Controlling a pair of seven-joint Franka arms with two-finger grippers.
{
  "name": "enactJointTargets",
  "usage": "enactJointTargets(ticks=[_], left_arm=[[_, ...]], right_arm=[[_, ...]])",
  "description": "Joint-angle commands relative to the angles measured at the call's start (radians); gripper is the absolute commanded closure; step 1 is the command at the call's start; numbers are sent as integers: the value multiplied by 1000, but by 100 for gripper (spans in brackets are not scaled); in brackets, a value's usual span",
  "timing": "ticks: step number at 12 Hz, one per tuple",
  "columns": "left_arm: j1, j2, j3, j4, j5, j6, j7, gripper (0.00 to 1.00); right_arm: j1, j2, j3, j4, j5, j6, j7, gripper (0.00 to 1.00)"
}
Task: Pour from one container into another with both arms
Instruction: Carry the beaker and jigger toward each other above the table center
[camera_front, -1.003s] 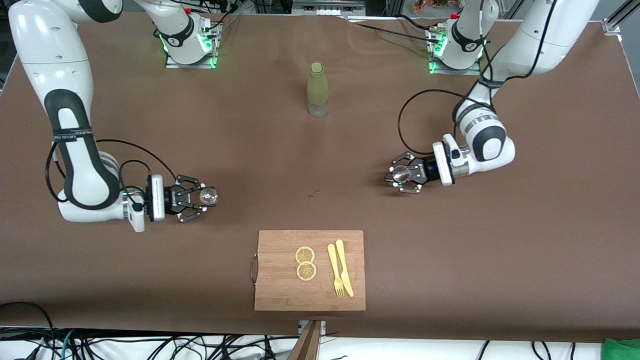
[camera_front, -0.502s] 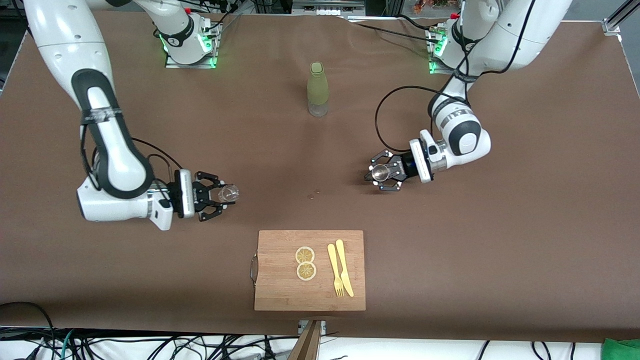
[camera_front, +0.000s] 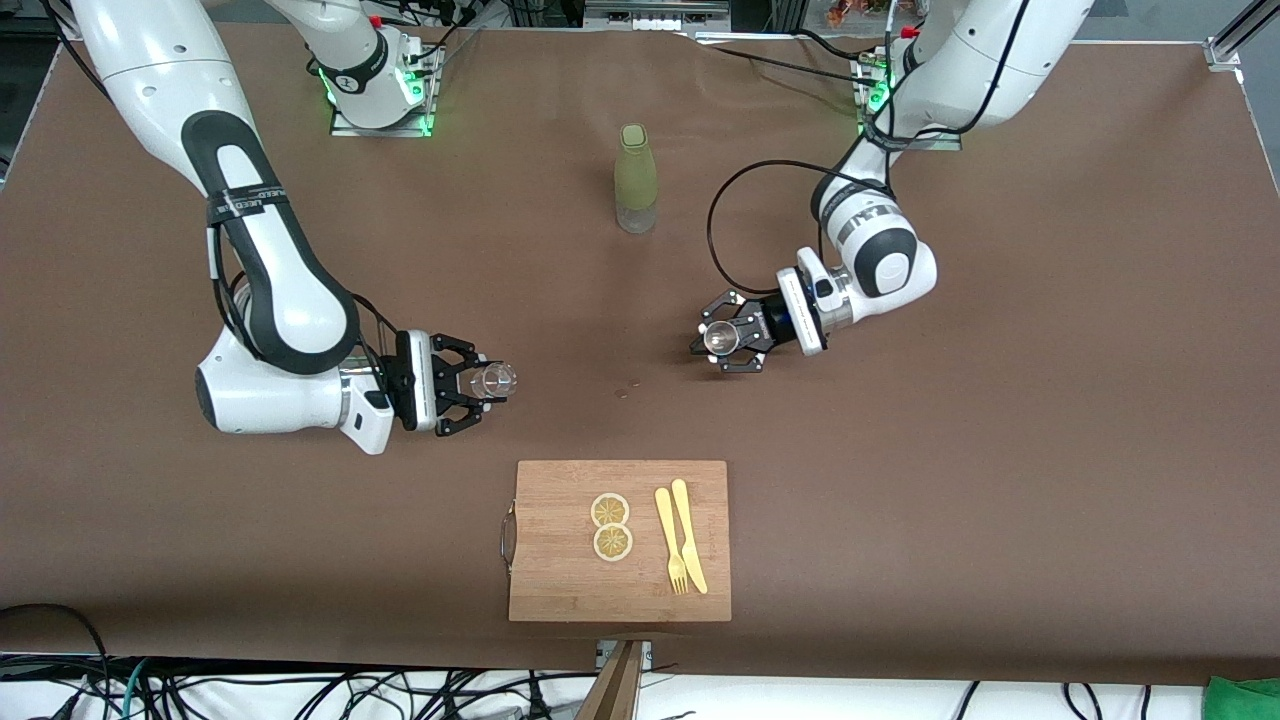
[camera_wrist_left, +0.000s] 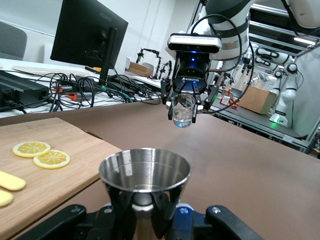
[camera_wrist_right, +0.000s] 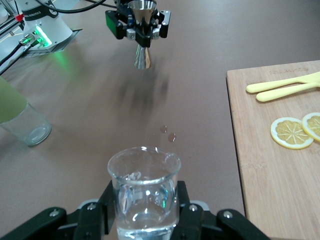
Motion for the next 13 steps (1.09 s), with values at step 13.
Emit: enactJointTargets(ticks=[13], left_arm=[[-241, 165, 10, 206, -410, 137, 201, 100]], right_arm=[[45, -39, 181, -14, -327, 194, 428, 64]])
